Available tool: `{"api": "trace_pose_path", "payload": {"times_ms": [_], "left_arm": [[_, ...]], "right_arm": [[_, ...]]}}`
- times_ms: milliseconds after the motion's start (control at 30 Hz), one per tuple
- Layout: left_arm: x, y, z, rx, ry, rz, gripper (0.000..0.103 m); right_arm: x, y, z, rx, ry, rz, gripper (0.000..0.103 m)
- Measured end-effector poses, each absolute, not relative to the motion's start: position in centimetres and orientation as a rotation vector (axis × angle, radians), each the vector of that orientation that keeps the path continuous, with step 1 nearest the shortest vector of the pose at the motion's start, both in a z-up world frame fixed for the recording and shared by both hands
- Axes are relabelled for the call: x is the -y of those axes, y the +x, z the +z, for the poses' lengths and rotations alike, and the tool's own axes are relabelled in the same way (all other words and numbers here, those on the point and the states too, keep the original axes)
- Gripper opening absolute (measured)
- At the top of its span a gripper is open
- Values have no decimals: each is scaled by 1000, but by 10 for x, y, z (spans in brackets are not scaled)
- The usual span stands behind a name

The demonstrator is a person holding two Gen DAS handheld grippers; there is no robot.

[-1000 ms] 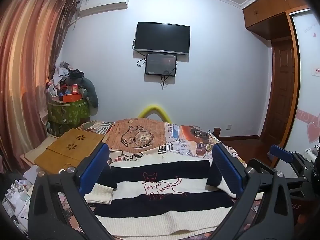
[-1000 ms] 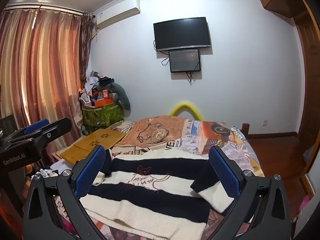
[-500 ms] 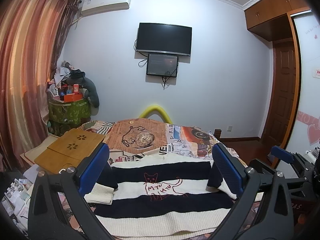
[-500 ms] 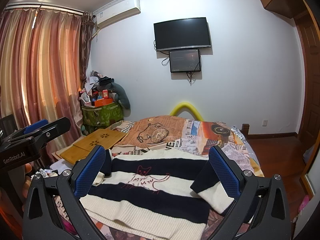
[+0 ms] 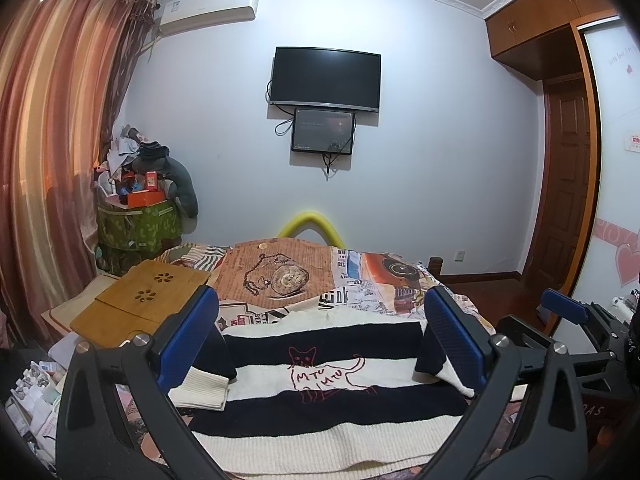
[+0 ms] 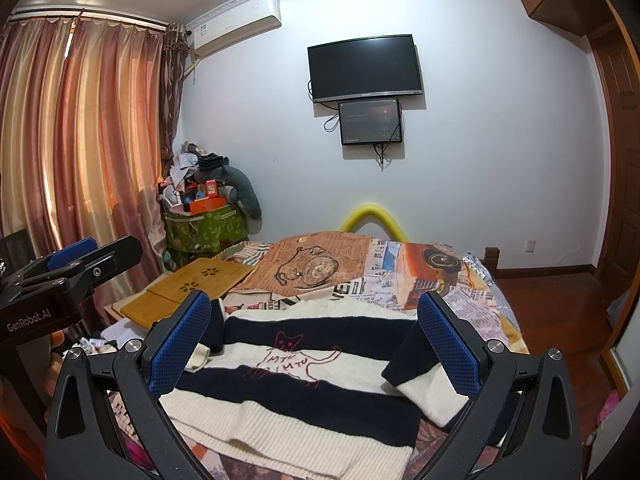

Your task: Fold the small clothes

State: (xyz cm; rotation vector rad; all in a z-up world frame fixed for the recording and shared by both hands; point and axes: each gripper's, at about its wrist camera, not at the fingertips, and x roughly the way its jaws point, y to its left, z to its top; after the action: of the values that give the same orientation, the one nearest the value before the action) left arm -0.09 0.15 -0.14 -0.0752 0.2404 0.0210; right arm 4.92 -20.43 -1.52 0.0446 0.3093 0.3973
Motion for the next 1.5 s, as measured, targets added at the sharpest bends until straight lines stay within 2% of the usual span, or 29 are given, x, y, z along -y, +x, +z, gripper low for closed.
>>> {"api": "trace_pose_path", "payload": {"times_ms": [1500], "left_arm": [[-5,9,-3,-265,-77,29,103]], "right_arm": [[200,53,-22,-322,54,399,103]]}}
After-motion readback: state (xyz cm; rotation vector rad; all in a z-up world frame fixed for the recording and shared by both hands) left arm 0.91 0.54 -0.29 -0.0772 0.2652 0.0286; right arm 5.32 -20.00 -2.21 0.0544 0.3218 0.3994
